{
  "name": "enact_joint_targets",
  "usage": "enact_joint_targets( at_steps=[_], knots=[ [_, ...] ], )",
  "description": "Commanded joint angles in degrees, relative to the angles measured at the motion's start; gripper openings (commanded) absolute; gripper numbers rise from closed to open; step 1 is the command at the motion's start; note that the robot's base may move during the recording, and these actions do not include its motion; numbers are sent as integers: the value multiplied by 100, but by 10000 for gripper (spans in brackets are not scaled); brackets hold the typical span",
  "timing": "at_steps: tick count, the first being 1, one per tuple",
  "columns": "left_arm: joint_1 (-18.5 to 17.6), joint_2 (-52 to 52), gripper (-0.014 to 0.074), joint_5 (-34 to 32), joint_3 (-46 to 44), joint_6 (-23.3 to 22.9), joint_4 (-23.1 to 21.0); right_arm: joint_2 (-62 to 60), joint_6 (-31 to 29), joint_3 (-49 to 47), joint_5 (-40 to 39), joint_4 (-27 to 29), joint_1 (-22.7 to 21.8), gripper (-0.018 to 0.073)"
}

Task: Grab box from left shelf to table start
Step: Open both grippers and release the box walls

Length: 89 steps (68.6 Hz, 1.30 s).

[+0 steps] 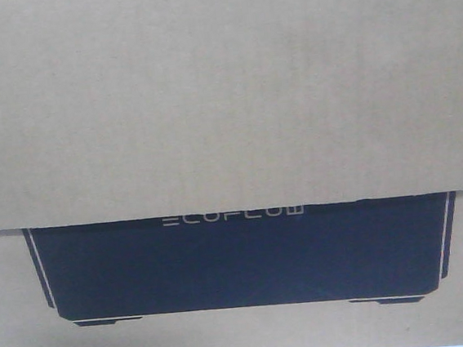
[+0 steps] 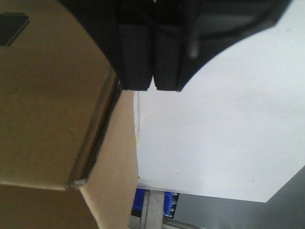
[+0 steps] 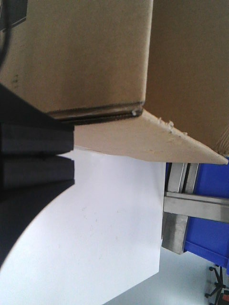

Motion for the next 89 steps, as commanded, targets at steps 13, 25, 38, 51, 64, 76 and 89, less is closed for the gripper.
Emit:
enact_joint_targets(
  at_steps=[13,25,38,51,64,76,89],
  knots=[
    [56,-448,-99,-2211,1344,376,-439,68,-18,-152,-475,-42,-25,58],
    [345,-448,-99,-3083,1820,447,-604,68,-18,-152,-459,-42,-25,58],
    [418,-448,-99,-3097,1820,410,-604,68,-18,-152,-459,-42,-25,58],
    [418,-448,-99,-3097,1820,410,-604,68,-18,-152,-459,-42,-25,58],
    [418,-448,-99,-3097,1820,410,-604,68,-18,-152,-459,-42,-25,58],
    [418,-448,-99,-3097,1820,410,-604,68,-18,-152,-459,-42,-25,58],
    [418,-448,-99,-3097,1820,410,-604,68,-20,-103,-567,-130,-37,58]
  ],
)
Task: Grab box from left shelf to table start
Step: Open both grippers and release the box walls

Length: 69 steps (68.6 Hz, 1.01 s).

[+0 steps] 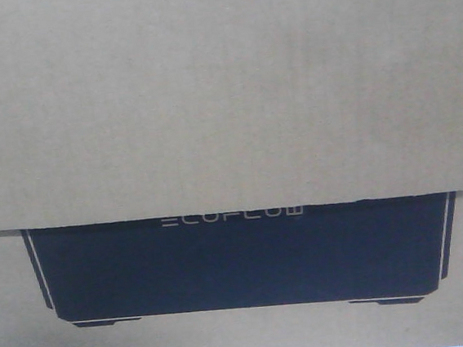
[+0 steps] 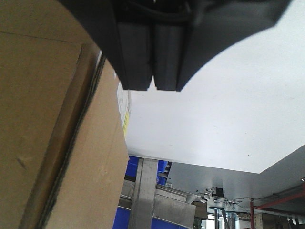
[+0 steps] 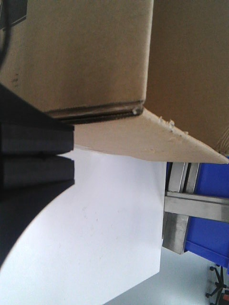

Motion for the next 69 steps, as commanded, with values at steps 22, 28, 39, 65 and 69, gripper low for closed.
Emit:
enact_joint_targets(
  at_steps=[22,28,39,65,69],
  knots=[
    [6,-96,-99,-546,-6,-1,-46,-147,-20,1693,-3109,-131,-302,58],
    [6,-96,-99,-546,-6,-1,-46,-236,-20,2178,-3594,-131,-302,58],
    [6,-96,-99,-546,-6,-1,-46,-246,-20,2414,-3657,-113,-302,58],
    [6,-96,-99,-546,-6,-1,-46,-246,-14,2414,-3677,-78,-302,58],
    [6,-96,-99,-546,-6,-1,-46,-246,-14,2414,-3677,-78,-302,58]
  ],
)
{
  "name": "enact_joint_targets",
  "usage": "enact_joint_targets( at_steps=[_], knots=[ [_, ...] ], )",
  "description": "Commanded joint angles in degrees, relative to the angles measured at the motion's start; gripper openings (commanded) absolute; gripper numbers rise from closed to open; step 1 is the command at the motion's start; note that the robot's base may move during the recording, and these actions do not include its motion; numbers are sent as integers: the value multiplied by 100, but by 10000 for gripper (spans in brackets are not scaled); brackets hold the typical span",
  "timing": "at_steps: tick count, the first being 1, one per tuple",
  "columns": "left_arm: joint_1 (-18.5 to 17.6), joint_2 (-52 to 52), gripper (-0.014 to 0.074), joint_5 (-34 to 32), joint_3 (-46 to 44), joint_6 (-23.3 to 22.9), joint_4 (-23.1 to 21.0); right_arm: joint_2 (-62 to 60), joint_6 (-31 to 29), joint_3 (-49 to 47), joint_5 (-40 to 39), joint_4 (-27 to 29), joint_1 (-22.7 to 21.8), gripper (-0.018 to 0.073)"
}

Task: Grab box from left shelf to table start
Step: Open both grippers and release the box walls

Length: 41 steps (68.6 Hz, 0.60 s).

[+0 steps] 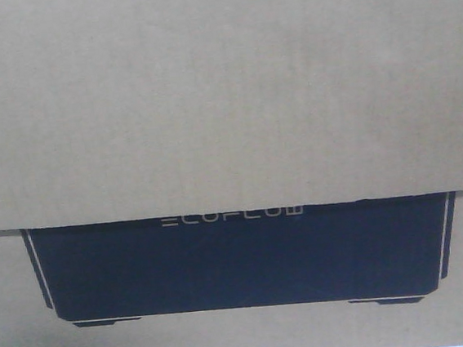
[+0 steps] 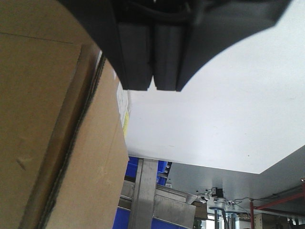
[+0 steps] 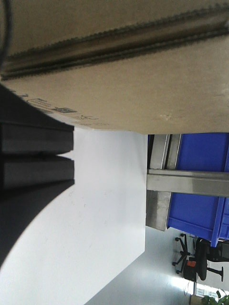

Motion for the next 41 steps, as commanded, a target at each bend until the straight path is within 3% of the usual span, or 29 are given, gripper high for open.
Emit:
enact_joint_targets(
  at_steps=[1,41],
  knots=[
    [6,-96,-99,-546,-15,-1,-46,-47,-14,28,-567,-20,-28,58],
    [6,-96,-99,-546,-15,-1,-46,-47,-14,28,-567,-20,-28,58]
  ],
)
